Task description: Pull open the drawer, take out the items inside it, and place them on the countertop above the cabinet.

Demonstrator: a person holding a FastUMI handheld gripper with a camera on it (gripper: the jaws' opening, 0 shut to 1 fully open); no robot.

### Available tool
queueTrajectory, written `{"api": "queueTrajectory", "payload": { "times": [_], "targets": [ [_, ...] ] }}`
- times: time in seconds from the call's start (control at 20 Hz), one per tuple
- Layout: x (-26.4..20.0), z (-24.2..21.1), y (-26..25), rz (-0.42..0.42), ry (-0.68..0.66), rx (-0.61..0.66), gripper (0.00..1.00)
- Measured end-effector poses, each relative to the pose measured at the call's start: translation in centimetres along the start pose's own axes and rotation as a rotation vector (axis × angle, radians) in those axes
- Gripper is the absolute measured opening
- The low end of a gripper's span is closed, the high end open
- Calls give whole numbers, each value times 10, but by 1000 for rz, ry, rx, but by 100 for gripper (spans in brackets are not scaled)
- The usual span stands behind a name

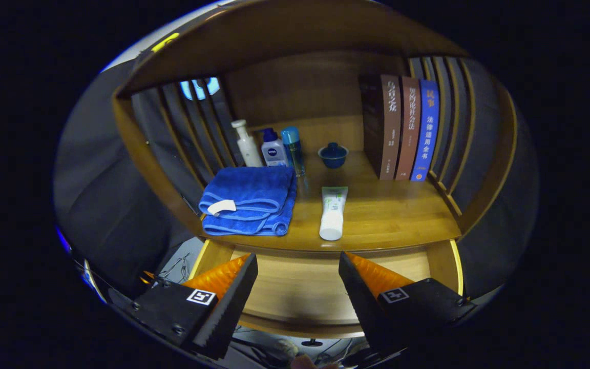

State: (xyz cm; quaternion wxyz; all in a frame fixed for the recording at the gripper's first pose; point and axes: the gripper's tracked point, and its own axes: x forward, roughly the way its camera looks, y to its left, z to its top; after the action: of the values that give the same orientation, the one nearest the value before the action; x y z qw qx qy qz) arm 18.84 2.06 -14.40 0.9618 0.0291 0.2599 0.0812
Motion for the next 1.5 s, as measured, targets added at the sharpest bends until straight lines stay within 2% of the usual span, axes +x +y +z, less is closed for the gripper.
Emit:
{"api": "queueTrajectory", "payload": {
  "times": [0.2,0.3,0.5,0.65,0.75,1.0,1.35,1.5],
  "targets": [
    [-42,-28,-5,-67,-224,-45,100],
    [-58,-52,-8,-104,-295,-38,100],
    [-78,-92,0,-119,-410,-65,100],
    [-70,-135,12,-103,-412,-55,100],
    [-56,-159,10,-123,-388,-56,100],
    [-16,-190,-11,-178,-343,-32,100],
    [-5,-185,-14,-182,-398,-34,100],
    [8,-163,-15,-178,-388,-17,100]
  ]
}}
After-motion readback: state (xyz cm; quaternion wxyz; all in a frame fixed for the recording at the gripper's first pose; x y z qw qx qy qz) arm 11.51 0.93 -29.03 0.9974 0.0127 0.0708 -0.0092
